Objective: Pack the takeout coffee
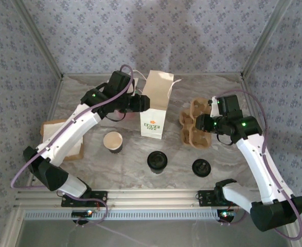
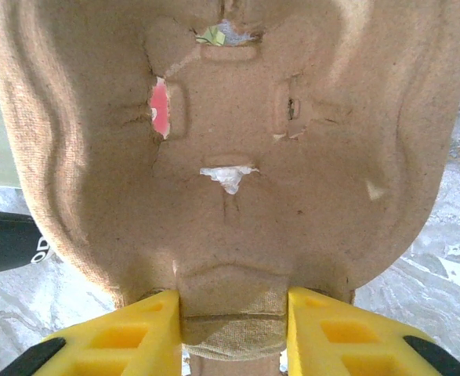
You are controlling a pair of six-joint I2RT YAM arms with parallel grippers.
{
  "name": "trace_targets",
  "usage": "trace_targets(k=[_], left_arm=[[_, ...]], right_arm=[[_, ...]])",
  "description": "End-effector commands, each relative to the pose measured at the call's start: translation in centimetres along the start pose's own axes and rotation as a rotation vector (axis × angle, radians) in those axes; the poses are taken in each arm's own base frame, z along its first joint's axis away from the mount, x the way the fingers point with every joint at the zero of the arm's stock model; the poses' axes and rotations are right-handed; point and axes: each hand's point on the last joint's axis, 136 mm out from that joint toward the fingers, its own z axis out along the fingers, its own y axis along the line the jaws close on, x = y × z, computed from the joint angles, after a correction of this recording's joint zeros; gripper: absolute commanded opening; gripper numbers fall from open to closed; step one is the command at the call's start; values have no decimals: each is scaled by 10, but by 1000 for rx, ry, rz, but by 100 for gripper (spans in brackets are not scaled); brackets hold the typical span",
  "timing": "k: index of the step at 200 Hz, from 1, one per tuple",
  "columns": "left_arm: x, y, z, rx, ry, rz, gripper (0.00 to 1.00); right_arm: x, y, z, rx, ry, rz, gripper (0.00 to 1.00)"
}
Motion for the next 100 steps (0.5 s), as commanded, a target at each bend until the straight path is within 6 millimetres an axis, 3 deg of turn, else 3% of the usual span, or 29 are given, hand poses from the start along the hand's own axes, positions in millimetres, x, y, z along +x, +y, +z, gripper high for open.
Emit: trace_targets(k=[1,100], left_arm=[[1,-11,6,60,15,-24,48],[17,-58,29,161,64,-2,49]], right_arm=[[2,3,-7,-20,-1,-16,37],[3,0,-13,-18,-16,-6,37]])
